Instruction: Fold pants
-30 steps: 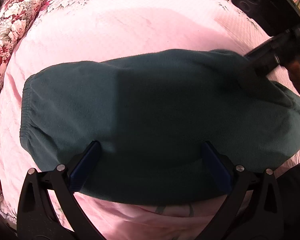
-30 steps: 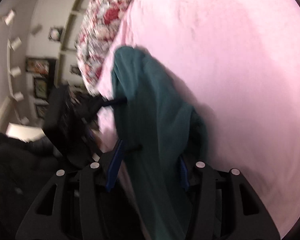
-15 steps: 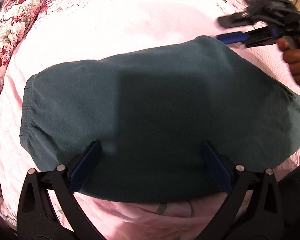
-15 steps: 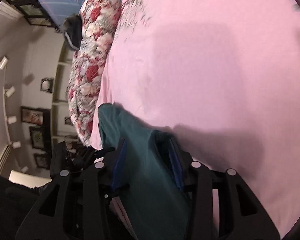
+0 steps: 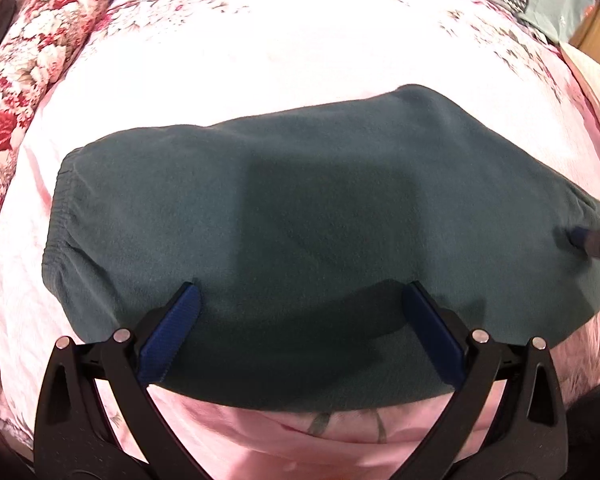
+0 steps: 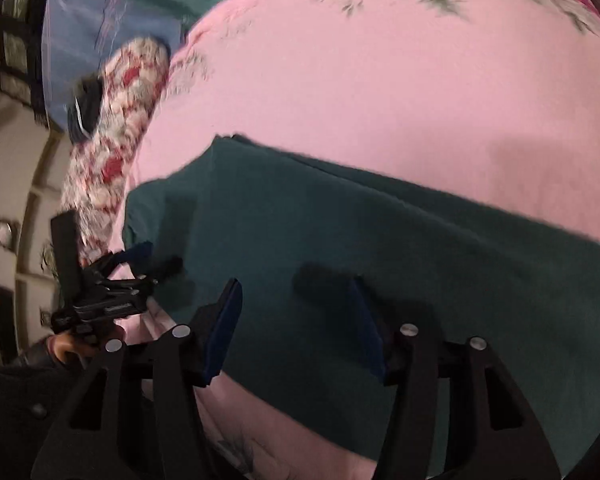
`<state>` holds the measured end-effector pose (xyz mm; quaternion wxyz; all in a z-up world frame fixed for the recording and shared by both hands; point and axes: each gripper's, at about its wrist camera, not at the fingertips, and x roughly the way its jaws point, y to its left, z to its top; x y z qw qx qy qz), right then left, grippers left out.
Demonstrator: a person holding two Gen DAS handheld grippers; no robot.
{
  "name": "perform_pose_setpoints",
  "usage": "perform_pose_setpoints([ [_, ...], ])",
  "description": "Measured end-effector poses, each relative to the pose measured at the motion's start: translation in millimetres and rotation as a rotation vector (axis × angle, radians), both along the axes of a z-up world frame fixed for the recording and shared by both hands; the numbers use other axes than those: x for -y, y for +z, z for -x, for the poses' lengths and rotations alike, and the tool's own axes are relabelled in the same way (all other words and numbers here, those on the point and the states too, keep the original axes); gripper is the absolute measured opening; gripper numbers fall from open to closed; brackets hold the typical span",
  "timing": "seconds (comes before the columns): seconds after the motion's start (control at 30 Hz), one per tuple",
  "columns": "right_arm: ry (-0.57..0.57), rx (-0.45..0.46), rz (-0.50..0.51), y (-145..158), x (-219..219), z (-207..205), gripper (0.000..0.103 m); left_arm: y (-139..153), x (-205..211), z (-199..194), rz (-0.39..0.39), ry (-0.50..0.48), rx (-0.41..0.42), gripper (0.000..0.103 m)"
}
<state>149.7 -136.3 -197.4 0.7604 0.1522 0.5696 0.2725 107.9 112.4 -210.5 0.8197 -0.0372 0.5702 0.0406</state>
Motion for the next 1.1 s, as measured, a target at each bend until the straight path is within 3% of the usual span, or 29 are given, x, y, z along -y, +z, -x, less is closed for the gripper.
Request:
perform_pose_setpoints([
  [0.07,-0.087,0.013,0.018,6.8,19.9,4.2,0.057,0.6,1.6,2.4,-0.004,0.017,0.002,0.101],
  [0.2,-0.330,-0.098,-0.113,4.9,97.7,20.0,0.057,3.2,1.8,8.7,-0.013,0.038,0.045,0.101],
  [0.23,-0.388,-0.086,-0.115,6.3,116.3,28.3,0.057,2.8,2.8,10.1,-0.018,0.044,0.052,0.101],
  [0.4,-0.653,0.055,0.021,22.2,214.6,75.5,0.057,2.8,4.0,10.3,-0.021,0.098,0.036,0.101],
  [0.5,-0.725,0.104,0.145,21.0,264.0,93.0,0.057,3.2,4.8,8.5,-0.027,0.132,0.036,0.101],
  [0.67,-0.642,0.180,0.229,18.4,288.5,84.3,0.039,3.7,4.8,6.3,-0.036,0.197,0.035,0.101],
  [0.93,-0.349,0.253,0.373,-0.5,281.3,18.0,0.035,2.4,7.5,11.9,-0.059,0.277,0.081,0.101],
  [1.1,-0.212,0.277,0.431,-2.1,275.0,13.6,0.006,1.8,9.9,17.8,-0.074,0.311,0.119,0.101],
])
